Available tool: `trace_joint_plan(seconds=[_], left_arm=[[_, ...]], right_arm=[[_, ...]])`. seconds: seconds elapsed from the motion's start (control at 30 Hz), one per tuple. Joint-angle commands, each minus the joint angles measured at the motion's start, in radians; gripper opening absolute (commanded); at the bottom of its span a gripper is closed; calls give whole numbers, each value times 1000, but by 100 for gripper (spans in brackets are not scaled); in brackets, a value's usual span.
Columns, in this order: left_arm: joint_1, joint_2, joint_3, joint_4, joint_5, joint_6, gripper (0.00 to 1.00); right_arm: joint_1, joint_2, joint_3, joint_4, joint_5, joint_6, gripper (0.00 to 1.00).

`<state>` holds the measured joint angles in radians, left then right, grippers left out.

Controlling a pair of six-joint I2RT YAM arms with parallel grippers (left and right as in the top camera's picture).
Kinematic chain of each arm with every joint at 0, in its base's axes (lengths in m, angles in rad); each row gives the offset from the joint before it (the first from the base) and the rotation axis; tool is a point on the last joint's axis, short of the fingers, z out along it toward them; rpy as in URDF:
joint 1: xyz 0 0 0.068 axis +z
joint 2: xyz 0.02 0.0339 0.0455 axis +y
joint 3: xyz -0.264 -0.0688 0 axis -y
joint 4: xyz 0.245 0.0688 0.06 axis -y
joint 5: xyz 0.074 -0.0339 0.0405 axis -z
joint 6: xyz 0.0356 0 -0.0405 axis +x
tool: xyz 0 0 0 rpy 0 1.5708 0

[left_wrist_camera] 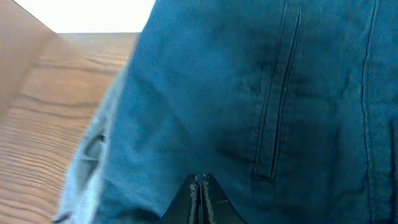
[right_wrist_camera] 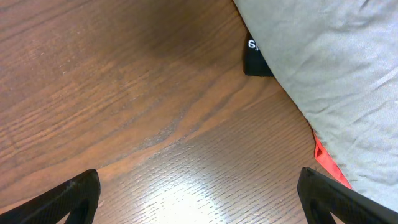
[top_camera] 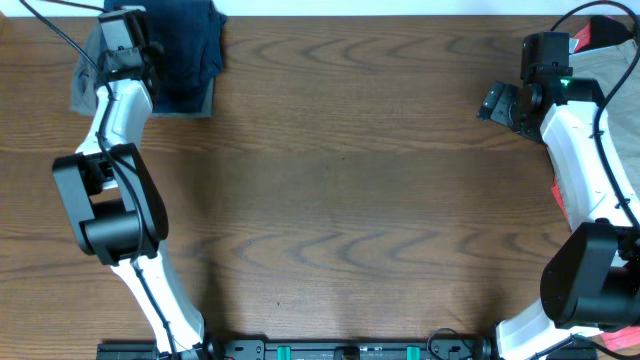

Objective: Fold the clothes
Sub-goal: 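Lower the shorts onto the grey stack and adjust them with the left gripper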

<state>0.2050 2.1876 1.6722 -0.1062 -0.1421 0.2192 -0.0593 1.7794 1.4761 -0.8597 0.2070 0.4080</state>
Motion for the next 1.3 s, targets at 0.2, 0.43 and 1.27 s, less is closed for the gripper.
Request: trace_joint_plan(seconds=[0.2, 0.43, 1.27], left_arm=[[8, 117, 16, -49, 23, -54, 6], [-4, 84, 16, -145, 23, -60, 6], [-79, 22, 16, -81, 243, -225, 6]], right_arm=[[8, -22, 2, 0, 13, -13, 99], [8, -22, 2, 0, 13, -13, 99], [8, -22, 2, -1, 13, -13, 99]])
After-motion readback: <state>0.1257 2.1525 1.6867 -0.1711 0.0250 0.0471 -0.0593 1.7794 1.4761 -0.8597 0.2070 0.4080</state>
